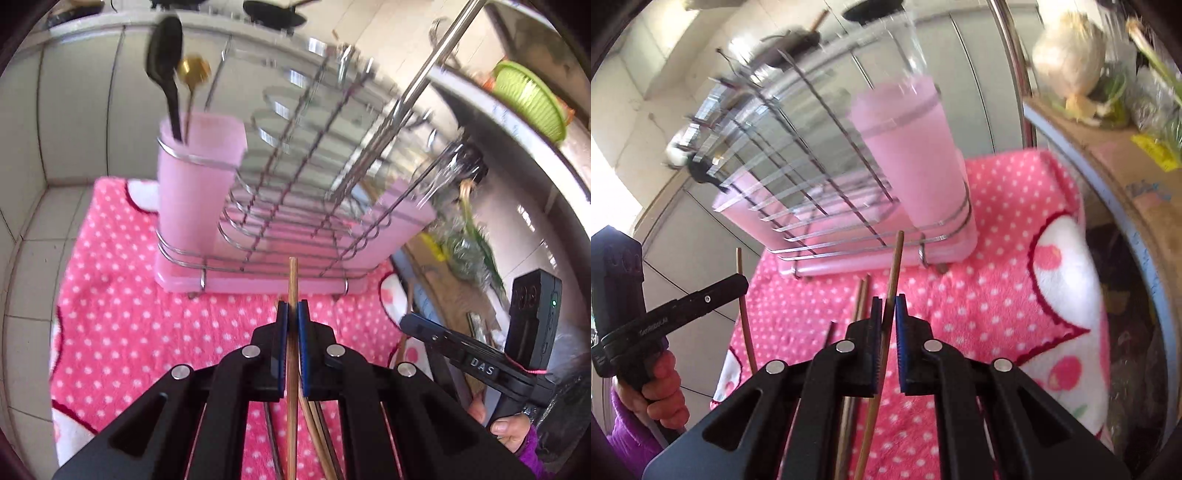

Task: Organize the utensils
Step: 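Lift the chopstick with the left gripper while the right gripper lifts another chopstick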

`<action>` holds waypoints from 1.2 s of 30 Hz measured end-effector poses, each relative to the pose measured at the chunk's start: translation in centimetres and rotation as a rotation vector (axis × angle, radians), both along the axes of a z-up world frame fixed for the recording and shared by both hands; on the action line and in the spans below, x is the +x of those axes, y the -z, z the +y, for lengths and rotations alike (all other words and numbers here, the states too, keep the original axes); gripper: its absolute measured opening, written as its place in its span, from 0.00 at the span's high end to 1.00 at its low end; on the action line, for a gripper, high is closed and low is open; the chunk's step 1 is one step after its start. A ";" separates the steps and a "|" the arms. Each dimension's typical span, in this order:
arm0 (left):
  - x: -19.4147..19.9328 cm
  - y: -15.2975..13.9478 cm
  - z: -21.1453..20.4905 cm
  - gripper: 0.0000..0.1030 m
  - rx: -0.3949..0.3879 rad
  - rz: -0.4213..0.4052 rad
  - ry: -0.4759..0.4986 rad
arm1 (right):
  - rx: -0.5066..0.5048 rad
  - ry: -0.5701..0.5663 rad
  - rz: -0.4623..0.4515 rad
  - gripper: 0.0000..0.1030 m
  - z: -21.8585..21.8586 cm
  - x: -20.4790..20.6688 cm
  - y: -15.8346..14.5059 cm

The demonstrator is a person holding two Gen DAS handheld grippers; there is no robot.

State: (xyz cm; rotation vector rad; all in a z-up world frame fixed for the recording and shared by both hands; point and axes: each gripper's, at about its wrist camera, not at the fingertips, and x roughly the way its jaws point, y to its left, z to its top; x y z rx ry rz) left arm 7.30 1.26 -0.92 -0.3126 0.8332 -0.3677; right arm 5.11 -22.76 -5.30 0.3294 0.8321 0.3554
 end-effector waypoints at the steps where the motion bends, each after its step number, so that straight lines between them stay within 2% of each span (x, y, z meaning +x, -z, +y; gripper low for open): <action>1: -0.7 -0.8 0.5 0.95 -0.006 -0.037 -0.012 | 0.000 0.003 -0.023 0.94 -0.2 -0.4 -0.7; 4: -2.6 -3.4 2.6 0.95 -0.025 -0.128 -0.041 | -0.002 0.017 -0.088 0.94 -0.3 -1.8 -2.5; 8: -3.6 -6.3 4.4 0.95 -0.061 -0.201 -0.075 | 0.019 0.023 -0.161 0.94 -1.3 -2.5 -5.8; 16: -3.9 -12.8 5.4 0.95 -0.113 -0.346 -0.076 | 0.015 0.021 -0.307 0.94 -2.0 -1.8 -13.4; 25: -3.1 -19.7 7.3 0.95 -0.123 -0.455 -0.109 | -0.066 0.098 -0.494 0.94 -2.9 -0.3 -22.2; 30: -2.1 -22.6 8.5 0.95 -0.101 -0.525 -0.168 | -0.142 0.153 -0.558 0.94 -3.0 1.3 -24.1; 36: 0.7 -23.3 9.8 0.95 -0.054 -0.547 -0.254 | -0.229 0.162 -0.539 0.95 -2.1 3.8 -23.0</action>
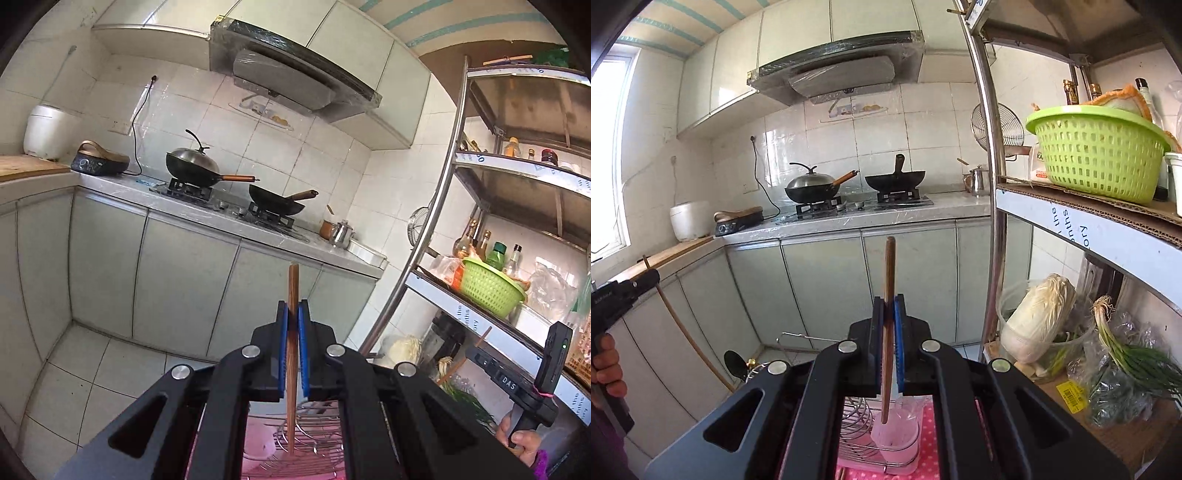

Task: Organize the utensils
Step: 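Lift the chopstick with the left gripper while the right gripper lifts another chopstick, then lower both held chopsticks into the pink cup and open both grippers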

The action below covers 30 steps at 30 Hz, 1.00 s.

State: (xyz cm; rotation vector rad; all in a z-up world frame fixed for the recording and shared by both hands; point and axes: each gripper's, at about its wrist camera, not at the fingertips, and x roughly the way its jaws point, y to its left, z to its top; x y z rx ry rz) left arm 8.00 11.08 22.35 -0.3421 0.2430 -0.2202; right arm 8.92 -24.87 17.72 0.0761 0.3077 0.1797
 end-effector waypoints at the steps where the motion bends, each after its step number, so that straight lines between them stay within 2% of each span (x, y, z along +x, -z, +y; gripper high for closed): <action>1: 0.5 0.2 0.0 0.95 0.009 0.006 -0.013 | -0.008 0.004 0.007 0.94 0.1 0.4 0.4; 9: 3.7 5.5 -1.6 0.95 0.110 0.110 -0.037 | 0.011 -0.006 0.119 0.94 -0.2 2.4 4.2; 19: 5.8 12.4 -3.6 0.95 0.150 0.261 0.014 | 0.049 -0.009 0.236 0.94 -0.5 3.0 9.1; 27: 5.0 12.9 -2.3 0.94 0.130 0.270 -0.013 | 0.073 0.001 0.285 0.94 -0.8 3.1 11.1; 30: 4.9 12.5 -1.8 0.84 0.103 0.278 -0.004 | 0.090 -0.001 0.312 0.93 -1.1 3.3 11.1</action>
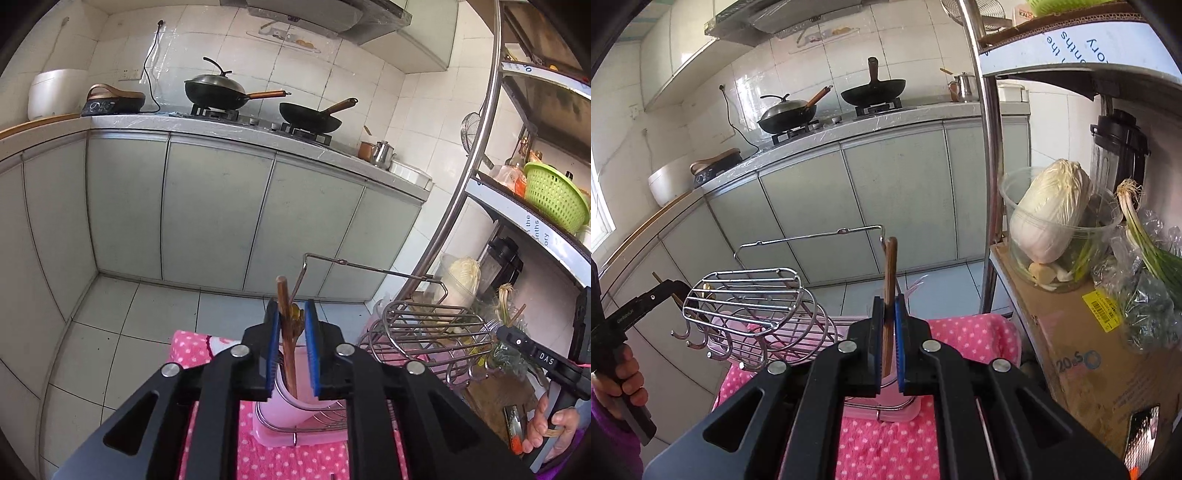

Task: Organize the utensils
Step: 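Lower both held chopsticks into the pink cup and open both grippers, then close the left gripper on a dark chopstick while the right gripper grasps a wooden chopstick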

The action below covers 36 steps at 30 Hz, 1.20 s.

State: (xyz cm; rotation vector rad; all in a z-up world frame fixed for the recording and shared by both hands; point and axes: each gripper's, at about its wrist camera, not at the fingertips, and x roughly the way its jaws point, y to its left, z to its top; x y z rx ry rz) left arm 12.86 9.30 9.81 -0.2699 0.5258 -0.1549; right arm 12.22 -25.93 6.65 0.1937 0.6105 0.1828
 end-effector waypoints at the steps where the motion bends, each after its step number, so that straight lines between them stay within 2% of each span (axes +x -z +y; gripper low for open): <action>1: -0.1 -0.2 0.2 0.80 -0.018 0.001 0.012 | 0.008 -0.002 0.004 0.89 -0.2 0.0 -0.1; 2: -0.1 -0.4 0.3 0.78 -0.028 -0.002 0.015 | 0.015 -0.002 0.002 0.86 -0.3 0.0 -0.3; 4: -0.4 -1.1 0.3 0.76 -0.027 -0.020 0.007 | 0.020 0.007 -0.014 0.73 -0.6 -0.1 -0.9; 6: -0.6 -1.7 0.5 0.76 -0.030 -0.033 0.003 | 0.012 0.014 -0.033 0.69 -0.9 -0.4 -1.6; 12: -2.0 -3.9 1.5 0.76 -0.059 -0.075 -0.011 | -0.008 0.038 -0.088 0.67 -1.5 -1.9 -3.6; 14: -3.0 -4.6 1.8 0.76 -0.061 -0.102 -0.018 | 0.021 0.031 -0.093 0.67 -2.0 -2.6 -4.0; 17: -4.6 -5.4 2.1 0.76 -0.065 -0.126 -0.010 | 0.063 0.020 -0.101 0.66 -2.5 -4.2 -4.2; 21: -6.6 -5.1 1.4 0.76 -0.049 -0.116 0.025 | 0.067 -0.006 -0.101 0.66 -1.9 -6.6 -3.5; 24: -7.8 -3.8 0.4 0.76 -0.041 -0.084 0.064 | 0.075 -0.031 -0.078 0.66 -1.0 -8.2 -1.9; 28: -8.6 -0.9 -1.0 0.76 -0.049 -0.015 0.109 | 0.094 -0.086 0.018 0.67 0.3 -9.0 1.7; 33: -8.0 4.3 -3.3 0.76 -0.047 0.129 0.147 | 0.106 -0.138 0.178 0.66 2.1 -8.3 7.0; 36: -7.0 8.2 -4.3 0.76 -0.056 0.259 0.137 | 0.145 -0.183 0.282 0.66 3.2 -7.0 10.0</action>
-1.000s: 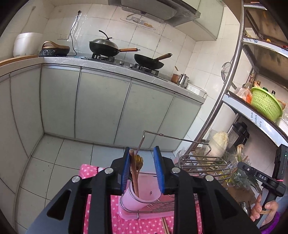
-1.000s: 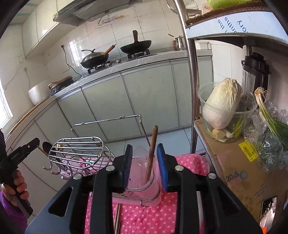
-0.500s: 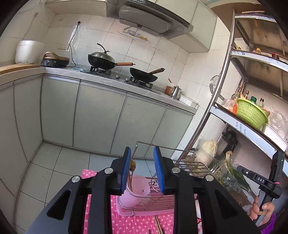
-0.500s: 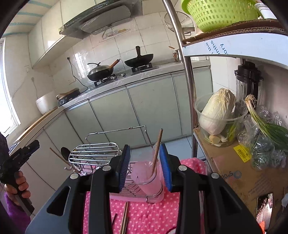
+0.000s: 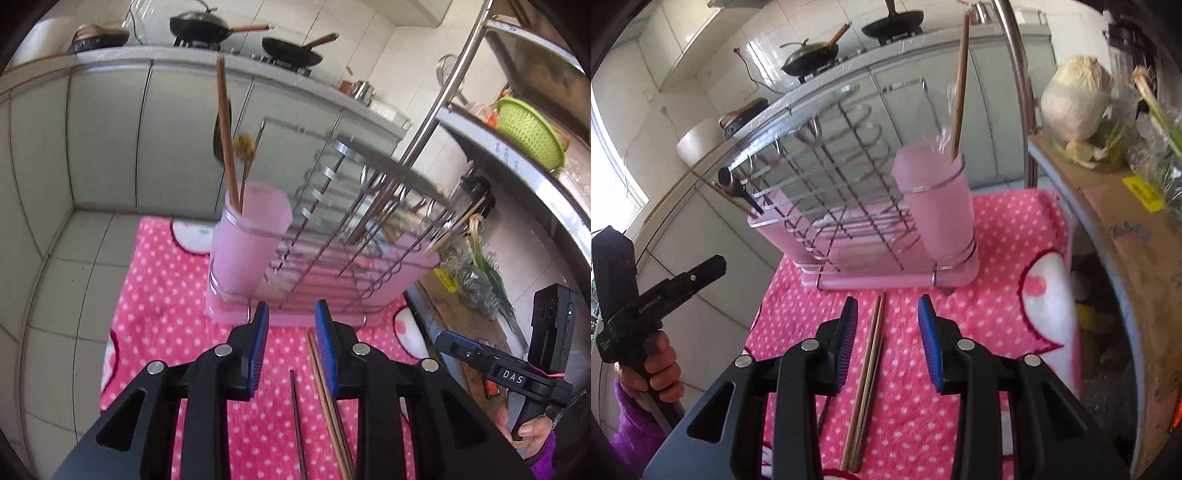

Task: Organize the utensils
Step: 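Close the left gripper on a dark chopstick while the right gripper grasps a wooden chopstick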

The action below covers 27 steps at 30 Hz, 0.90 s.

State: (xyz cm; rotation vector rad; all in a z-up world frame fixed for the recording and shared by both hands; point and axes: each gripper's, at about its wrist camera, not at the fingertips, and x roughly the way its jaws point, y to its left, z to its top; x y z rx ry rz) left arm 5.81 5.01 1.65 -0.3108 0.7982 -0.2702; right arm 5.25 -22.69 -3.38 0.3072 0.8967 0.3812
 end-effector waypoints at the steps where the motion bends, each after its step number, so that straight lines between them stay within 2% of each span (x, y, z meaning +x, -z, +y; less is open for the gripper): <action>1: 0.3 1.2 -0.3 0.76 -0.008 0.038 0.006 | 0.013 -0.016 0.033 0.67 0.4 0.6 1.0; 3: 1.1 3.6 -1.1 0.76 -0.022 0.127 0.018 | 0.034 -0.023 0.082 0.67 0.9 1.6 2.4; 6: 2.2 6.9 -2.5 0.81 -0.007 0.251 0.049 | 0.039 -0.025 0.163 0.81 1.8 3.0 4.4; 14: 4.7 11.3 -5.5 0.83 0.069 0.443 0.107 | 0.068 -0.028 0.261 0.82 2.9 4.8 6.7; 22: 6.8 13.0 -8.0 0.83 0.125 0.491 0.125 | 0.056 -0.029 0.268 0.82 2.9 5.4 7.1; 25: 6.9 13.3 -8.9 0.96 0.192 0.461 0.122 | 0.050 -0.032 0.274 0.82 3.1 5.9 7.3; 27: 7.1 13.4 -9.1 0.96 0.177 0.456 0.113 | 0.041 -0.038 0.279 0.82 3.5 6.1 7.4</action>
